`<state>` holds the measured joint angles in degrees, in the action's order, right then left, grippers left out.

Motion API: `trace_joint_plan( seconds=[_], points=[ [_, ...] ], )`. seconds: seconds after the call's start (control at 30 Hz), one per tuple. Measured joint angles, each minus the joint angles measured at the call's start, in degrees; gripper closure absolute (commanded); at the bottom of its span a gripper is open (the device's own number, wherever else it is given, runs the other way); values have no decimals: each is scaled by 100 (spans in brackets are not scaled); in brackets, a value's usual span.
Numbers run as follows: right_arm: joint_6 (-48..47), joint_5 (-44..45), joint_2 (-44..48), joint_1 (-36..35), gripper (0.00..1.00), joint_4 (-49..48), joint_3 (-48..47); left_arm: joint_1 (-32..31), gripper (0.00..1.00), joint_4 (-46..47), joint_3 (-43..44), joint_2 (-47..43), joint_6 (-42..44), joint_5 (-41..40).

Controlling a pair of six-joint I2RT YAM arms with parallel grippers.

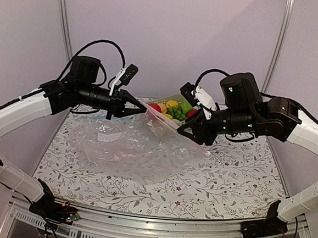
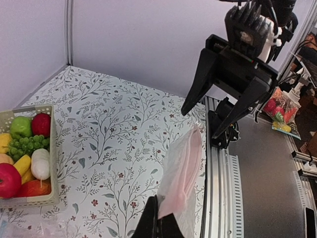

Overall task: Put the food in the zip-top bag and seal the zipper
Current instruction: Pass from the left arm to the right

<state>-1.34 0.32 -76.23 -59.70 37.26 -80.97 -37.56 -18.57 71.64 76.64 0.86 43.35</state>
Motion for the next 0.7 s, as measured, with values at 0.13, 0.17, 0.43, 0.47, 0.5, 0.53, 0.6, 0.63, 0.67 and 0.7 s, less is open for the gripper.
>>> trace_joint_plan(
  seconds=[0.13, 0.17, 0.43, 0.47, 0.5, 0.53, 0.6, 0.63, 0.67, 0.7],
  points=[
    [0, -116, -181, 11, 60, 96, -90, -55, 100, -35, 20, 28, 13, 0],
    [2, -133, -205, 15, 61, 109, -105, -63, 100, -42, 22, 31, 17, 0],
    [37, -234, -299, 107, 71, 133, -118, -98, 100, -66, 26, 44, 28, 11],
    [39, -243, -323, 114, 71, 133, -118, -98, 100, -66, 31, 57, 31, 15],
    [39, -249, -354, 122, 72, 133, -118, -98, 100, -66, 33, 70, 39, 17],
    [42, -256, -380, 127, 73, 133, -118, -101, 100, -68, 33, 81, 44, 17],
    [42, -269, -442, 129, 77, 133, -118, -103, 100, -70, 33, 109, 46, 22],
    [46, -289, -466, 129, 82, 133, -118, -103, 100, -70, 35, 118, 48, 24],
    [48, -313, -479, 129, 87, 131, -118, -103, 100, -72, 33, 127, 48, 28],
    [66, -352, -487, 131, 93, 122, -118, -103, 100, -72, 35, 133, 48, 35]
  ],
)
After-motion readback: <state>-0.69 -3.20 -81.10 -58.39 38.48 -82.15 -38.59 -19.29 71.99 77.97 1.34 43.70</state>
